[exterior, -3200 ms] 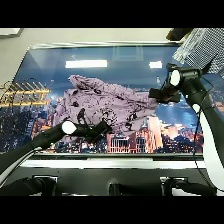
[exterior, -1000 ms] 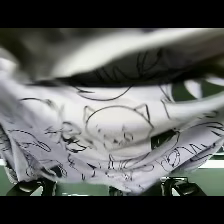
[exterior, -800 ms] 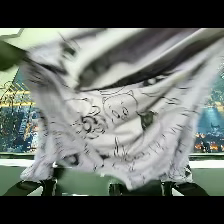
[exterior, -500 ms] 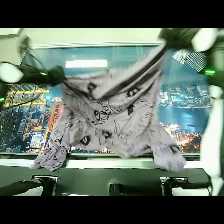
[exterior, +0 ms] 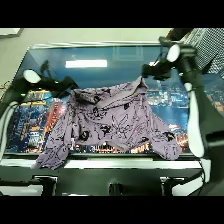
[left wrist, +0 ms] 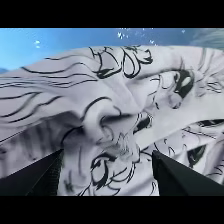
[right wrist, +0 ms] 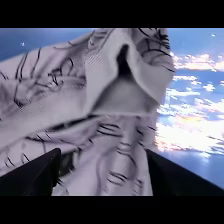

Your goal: Fold the clothes and pants, and hang the long-sleeved shirts on hangers.

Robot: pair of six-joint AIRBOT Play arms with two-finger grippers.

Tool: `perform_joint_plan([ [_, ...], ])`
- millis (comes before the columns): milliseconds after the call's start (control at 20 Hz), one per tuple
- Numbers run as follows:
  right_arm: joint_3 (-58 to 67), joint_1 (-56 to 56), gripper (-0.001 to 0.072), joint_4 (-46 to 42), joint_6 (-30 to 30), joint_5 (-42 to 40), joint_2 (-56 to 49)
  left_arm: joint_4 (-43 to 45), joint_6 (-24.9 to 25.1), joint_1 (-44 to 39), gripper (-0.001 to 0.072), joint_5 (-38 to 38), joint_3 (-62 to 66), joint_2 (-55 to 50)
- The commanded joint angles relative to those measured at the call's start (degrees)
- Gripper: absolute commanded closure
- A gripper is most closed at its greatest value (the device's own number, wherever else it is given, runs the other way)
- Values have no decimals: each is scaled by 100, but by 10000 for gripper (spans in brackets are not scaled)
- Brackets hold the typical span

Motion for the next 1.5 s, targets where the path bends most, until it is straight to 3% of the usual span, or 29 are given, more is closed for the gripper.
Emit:
perform_joint_plan([
  [0,-103,-492,82,46,-645,1108,807,-136,516,564,70,-866,-160,723],
  [100,-925,-973,82,669,-597,1250,1443,-136,782,745,70,-1038,-833,1390],
  [250,-3051,-1158,82,1121,-400,1014,2518,-350,782,654,70,-848,-2492,2374],
  [550,-7014,-149,64,2133,815,-608,4070,-1644,782,-190,70,-385,-4990,3126],
  [700,-7851,645,41,2194,1296,-1279,4022,-1674,584,-656,61,-120,-5355,3121],
  [750,-7995,837,41,2260,1443,-1510,3974,-1674,520,-739,12,-33,-5414,3121],
  [800,-8078,1001,41,2341,1554,-1720,3877,-1681,520,-800,11,35,-5447,3117],
  [1050,-8089,1207,59,3228,1401,-2712,3112,-1687,435,-874,11,337,-5458,2986],
  [1100,-8089,1207,181,3340,1333,-2826,3029,-1687,435,-907,11,398,-5458,2922],
  [1150,-8087,1207,424,3342,1338,-2848,3036,-1690,435,-968,11,468,-5458,2855],
  [1200,-8076,1207,578,3329,1340,-2800,3080,-1720,435,-1036,11,566,-5458,2785],
  [1250,-8061,1204,652,3270,1340,-2728,3163,-1832,437,-1128,11,704,-5458,2702],
  [1300,-8059,1204,673,3213,1375,-2651,3265,-1989,437,-1228,12,859,-5458,2612],
  [1450,-8059,1207,673,2988,1646,-2411,3633,-2446,437,-1606,12,1405,-5458,2271],
])
